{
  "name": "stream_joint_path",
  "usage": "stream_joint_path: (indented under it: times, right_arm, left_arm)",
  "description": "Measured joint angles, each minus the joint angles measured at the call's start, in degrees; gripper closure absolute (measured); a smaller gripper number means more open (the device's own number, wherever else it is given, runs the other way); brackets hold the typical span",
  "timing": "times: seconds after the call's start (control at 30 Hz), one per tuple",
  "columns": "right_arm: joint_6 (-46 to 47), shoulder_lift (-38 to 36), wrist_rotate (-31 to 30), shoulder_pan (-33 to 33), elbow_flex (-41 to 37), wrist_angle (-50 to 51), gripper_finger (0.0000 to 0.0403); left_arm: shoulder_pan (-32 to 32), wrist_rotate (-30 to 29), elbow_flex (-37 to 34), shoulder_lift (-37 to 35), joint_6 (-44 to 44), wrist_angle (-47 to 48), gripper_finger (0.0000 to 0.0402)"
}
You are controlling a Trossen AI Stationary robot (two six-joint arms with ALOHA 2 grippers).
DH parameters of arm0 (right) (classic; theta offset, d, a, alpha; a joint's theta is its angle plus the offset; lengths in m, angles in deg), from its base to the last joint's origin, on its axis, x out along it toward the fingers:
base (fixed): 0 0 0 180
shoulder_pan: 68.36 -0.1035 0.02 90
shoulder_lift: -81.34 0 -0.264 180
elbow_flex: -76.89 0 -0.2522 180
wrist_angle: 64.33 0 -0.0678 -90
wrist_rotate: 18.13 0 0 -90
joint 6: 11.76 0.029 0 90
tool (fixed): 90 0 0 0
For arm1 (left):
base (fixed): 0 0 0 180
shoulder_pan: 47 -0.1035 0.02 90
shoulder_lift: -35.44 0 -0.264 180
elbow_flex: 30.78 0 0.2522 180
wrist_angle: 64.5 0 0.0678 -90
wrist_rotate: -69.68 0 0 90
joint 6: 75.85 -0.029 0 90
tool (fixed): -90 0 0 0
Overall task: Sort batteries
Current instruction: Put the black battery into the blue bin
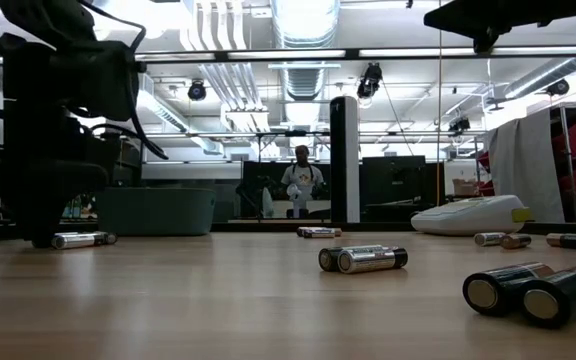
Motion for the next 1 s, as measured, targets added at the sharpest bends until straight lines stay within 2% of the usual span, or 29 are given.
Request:
stream_joint_path:
  times: [1.0]
  right_arm:
    - [0.1,0.0,0.0,0.0,0.0,1.2,0.0390]
  left_arm:
    - [-1.3,-1.1,0.0,-0.2,1.0,-1.1,0.0249]
